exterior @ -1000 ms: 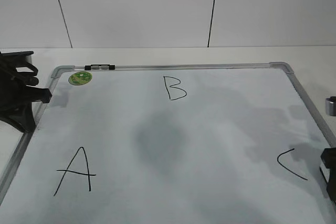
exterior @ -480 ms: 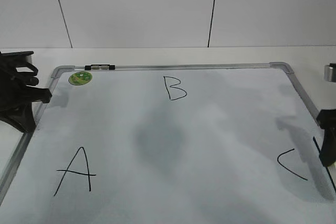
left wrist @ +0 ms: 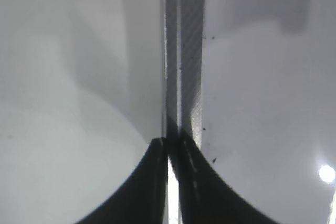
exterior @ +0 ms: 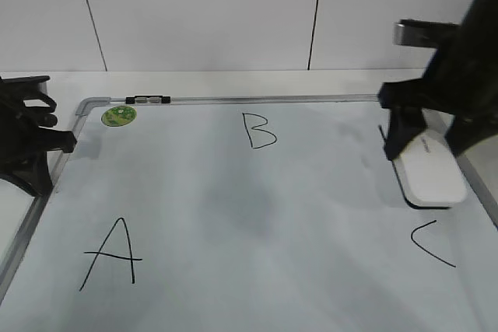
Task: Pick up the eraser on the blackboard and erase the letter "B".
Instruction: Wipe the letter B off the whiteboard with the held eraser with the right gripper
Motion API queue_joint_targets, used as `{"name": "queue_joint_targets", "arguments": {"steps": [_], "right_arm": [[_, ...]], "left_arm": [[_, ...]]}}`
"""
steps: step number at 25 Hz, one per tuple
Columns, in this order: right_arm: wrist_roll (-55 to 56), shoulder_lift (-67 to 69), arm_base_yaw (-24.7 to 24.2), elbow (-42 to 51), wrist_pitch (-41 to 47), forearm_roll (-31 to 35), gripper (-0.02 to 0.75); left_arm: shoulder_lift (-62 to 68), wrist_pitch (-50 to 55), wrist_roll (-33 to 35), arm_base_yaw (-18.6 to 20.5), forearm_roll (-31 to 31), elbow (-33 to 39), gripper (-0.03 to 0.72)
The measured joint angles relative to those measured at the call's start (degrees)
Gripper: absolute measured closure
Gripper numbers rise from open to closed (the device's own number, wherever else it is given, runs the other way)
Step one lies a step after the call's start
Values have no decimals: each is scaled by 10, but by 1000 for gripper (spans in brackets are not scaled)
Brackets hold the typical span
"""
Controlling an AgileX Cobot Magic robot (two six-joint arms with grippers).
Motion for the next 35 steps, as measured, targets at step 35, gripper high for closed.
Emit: {"name": "queue_joint_targets", "arguments": {"steps": [35], "right_arm": [[14, 381, 153, -498, 8, -43, 200]], "left_arm": [[0, 6, 1, 0, 0, 0, 651]]}}
